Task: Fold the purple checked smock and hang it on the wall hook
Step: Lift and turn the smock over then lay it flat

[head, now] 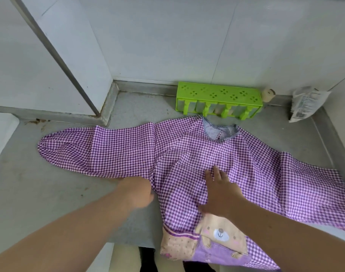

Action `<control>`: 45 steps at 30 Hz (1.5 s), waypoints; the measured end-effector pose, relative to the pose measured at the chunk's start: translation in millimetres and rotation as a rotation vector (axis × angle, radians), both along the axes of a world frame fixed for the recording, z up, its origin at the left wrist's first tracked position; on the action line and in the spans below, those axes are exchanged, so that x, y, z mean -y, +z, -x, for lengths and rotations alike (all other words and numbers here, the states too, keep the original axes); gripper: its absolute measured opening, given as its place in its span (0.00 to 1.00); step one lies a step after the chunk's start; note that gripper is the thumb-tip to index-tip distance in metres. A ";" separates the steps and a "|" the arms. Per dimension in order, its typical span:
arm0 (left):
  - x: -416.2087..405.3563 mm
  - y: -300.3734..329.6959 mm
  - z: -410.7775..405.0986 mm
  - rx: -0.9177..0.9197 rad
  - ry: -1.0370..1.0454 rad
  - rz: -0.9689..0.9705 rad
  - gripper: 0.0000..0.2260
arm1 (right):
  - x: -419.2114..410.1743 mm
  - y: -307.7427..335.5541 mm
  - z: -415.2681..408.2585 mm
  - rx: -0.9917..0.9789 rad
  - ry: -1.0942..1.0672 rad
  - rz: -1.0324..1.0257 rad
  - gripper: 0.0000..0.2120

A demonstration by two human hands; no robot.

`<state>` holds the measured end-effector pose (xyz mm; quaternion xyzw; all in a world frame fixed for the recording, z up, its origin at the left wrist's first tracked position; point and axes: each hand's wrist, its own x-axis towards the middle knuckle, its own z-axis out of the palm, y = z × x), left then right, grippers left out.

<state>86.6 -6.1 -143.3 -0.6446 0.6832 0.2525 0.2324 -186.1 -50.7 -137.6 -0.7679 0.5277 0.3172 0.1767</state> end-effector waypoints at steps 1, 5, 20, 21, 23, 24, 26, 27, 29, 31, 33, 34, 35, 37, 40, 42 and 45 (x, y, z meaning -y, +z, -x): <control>-3.7 -4.3 5.1 -0.067 0.086 -0.035 0.09 | -0.5 -2.9 2.4 0.003 0.012 -0.003 0.63; -11.8 -19.7 22.1 -0.361 0.470 0.017 0.07 | 0.0 -7.4 11.6 0.022 0.047 -0.006 0.66; -15.0 -3.8 51.0 -0.865 1.197 -0.003 0.13 | -2.2 -7.6 16.9 0.083 -0.002 0.004 0.67; -14.9 -4.1 49.2 -0.929 1.255 -0.020 0.13 | -2.0 -7.0 17.0 0.080 -0.001 0.004 0.67; -14.4 -8.4 44.0 -1.097 1.346 -0.071 0.08 | -1.9 -6.0 16.2 0.075 0.001 0.000 0.67; -13.8 -8.9 41.7 -1.147 1.348 -0.097 0.07 | -1.2 -5.7 16.1 0.074 0.000 -0.002 0.67; -11.5 -13.5 35.2 -1.143 1.367 -0.124 0.09 | 1.6 -4.9 15.7 0.067 -0.004 -0.004 0.67; -10.8 -13.6 33.1 -1.097 1.376 -0.123 0.11 | 3.4 -4.4 16.1 0.064 -0.004 -0.005 0.67; -11.8 -15.5 25.7 -0.970 1.370 -0.132 0.17 | 6.6 -5.2 16.6 0.058 -0.003 -0.009 0.67; -16.9 -16.7 16.6 -0.996 1.446 -0.175 0.17 | 10.1 -6.9 17.3 0.056 0.004 -0.007 0.68; -24.8 -11.7 7.1 -1.076 1.495 -0.257 0.13 | 13.2 -7.7 18.6 0.059 -0.005 -0.007 0.68; -28.9 -10.6 2.5 -1.104 1.455 -0.306 0.10 | 14.8 -7.9 19.1 0.059 -0.012 -0.008 0.69; -32.8 -8.4 0.4 -1.116 1.384 -0.368 0.07 | 16.3 -8.0 19.7 0.057 -0.017 -0.006 0.69; -40.0 -6.9 -0.8 -1.062 1.176 -0.457 0.06 | 19.4 -9.1 19.4 0.051 -0.023 -0.002 0.69; -47.0 -5.9 6.3 -0.880 0.848 -0.447 0.10 | 23.7 -10.5 18.7 0.038 -0.029 -0.003 0.70; -48.3 -6.3 10.8 -0.871 0.763 -0.419 0.09 | 25.4 -10.3 20.4 0.049 -0.039 -0.004 0.69; -47.4 -8.9 14.6 -0.929 0.818 -0.388 0.07 | 17.8 -2.2 21.4 0.049 -0.108 0.078 0.68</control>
